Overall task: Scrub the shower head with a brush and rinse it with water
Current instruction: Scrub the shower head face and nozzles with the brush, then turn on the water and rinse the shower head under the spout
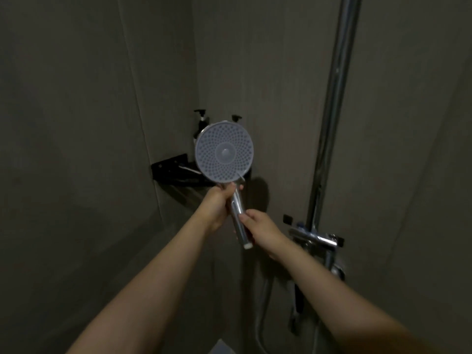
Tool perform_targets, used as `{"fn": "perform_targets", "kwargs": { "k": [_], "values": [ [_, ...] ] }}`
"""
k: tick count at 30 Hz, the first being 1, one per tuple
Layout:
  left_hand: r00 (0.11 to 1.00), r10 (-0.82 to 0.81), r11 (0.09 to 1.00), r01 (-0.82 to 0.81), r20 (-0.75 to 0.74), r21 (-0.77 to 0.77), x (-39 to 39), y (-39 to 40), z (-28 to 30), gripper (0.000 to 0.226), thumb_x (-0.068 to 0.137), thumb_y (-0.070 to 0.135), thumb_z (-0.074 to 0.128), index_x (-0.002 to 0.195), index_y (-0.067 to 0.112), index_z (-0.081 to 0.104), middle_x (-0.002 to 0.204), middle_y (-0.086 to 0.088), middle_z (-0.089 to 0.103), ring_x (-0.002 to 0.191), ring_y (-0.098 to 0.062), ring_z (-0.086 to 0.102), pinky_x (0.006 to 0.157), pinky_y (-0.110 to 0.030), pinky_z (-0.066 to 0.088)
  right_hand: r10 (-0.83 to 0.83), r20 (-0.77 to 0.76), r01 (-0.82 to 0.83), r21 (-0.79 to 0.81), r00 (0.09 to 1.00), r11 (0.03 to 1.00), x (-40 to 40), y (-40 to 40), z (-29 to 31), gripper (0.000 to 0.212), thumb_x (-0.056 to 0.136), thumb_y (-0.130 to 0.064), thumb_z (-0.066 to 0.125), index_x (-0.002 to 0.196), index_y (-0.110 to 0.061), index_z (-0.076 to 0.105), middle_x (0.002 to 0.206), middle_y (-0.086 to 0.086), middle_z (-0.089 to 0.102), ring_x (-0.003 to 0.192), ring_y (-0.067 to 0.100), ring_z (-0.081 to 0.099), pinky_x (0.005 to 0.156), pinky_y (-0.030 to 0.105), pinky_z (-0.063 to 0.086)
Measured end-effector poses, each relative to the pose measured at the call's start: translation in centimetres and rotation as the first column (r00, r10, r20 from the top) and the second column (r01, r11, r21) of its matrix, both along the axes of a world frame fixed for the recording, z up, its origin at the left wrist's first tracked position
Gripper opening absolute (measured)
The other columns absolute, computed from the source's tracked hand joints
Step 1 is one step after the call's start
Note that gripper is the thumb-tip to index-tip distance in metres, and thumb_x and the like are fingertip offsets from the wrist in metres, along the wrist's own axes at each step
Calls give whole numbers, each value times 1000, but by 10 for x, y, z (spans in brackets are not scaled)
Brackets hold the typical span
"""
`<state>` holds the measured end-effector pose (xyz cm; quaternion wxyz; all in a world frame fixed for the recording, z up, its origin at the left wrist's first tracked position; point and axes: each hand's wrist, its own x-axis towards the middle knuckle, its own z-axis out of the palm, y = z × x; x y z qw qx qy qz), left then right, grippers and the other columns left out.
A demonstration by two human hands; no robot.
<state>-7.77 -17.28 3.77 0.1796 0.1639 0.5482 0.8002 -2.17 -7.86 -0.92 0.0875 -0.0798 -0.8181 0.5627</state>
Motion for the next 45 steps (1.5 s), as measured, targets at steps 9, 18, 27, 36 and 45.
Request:
{"fn": "perform_targets", "kwargs": {
  "k": [9,18,27,36,45],
  "values": [
    [993,62,987,-46,99,-154,42,-7,-91,19,95,2,42,90,8,59,89,-3,61,83,-12,57,79,-23,45,-5,114,-3,73,993,997,51,-8,-85,12,96,-18,46,88,-15,54,82,8,55,79,18,51,68,27,35],
    [986,12,982,19,164,-186,50,-7,-171,20,94,0,43,105,-2,60,93,-5,63,91,-16,58,92,-32,45,-71,183,57,80,981,995,67,-9,-159,28,96,-16,46,69,-25,47,69,-3,49,70,12,47,62,26,35],
    [992,-25,976,51,122,-213,57,5,-269,22,96,2,42,83,10,58,87,-4,60,85,-15,56,78,-22,45,-77,173,65,74,982,995,71,-4,-261,10,97,-17,44,94,-14,53,82,7,55,78,17,53,71,28,41],
    [991,-30,987,49,127,-153,49,33,-386,22,96,3,42,82,10,58,83,-4,60,78,-14,56,73,-22,46,-142,186,119,132,972,984,64,22,-366,16,97,-16,44,86,-15,56,71,-5,51,69,11,50,71,27,39],
    [994,-29,993,41,110,-111,48,64,-489,23,94,2,46,77,10,58,80,-6,60,73,-14,56,74,-24,47,-203,193,133,326,960,936,70,47,-457,15,96,-19,47,87,-14,57,76,4,54,62,9,47,59,25,37]
  ]
}}
